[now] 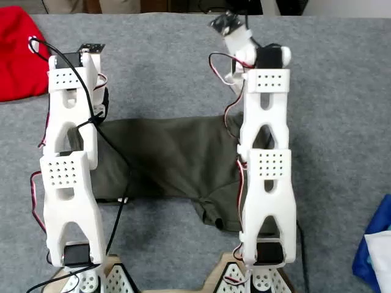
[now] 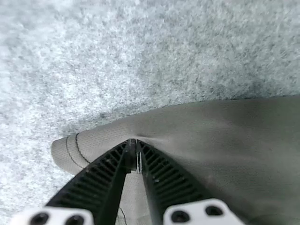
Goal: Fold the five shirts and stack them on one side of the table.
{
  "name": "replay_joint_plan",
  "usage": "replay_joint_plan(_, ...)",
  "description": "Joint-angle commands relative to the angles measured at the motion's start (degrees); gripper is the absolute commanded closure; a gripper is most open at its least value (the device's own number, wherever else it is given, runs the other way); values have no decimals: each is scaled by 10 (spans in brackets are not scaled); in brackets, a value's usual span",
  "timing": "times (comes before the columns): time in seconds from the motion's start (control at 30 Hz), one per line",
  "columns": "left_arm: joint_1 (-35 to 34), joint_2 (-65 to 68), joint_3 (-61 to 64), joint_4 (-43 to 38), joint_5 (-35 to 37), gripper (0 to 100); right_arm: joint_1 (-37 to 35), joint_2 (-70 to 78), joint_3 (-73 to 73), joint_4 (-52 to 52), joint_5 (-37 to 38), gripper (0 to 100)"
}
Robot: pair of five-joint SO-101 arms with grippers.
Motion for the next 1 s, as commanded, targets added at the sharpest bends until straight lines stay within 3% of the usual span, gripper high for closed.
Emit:
replay_joint_plan(0.0, -9, -44, -11, 7, 10, 981, -5, -67, -10, 11, -33, 992)
replay_joint_plan(0.17, -28, -182, 75, 8, 25, 981, -5, -131, 135, 11, -79, 993)
replay_joint_plan(0.37, -29, -360, 294, 3, 6, 981, -8, -278, 385, 9, -113, 993)
replay_joint_plan(0.63, -28, -492, 585, -166, 6, 981, -9, -326, 596, -109, -144, 993)
replay_joint_plan(0.97, -19, -506, 651, -217, 9, 981, 0, -302, 720, -310, -143, 993)
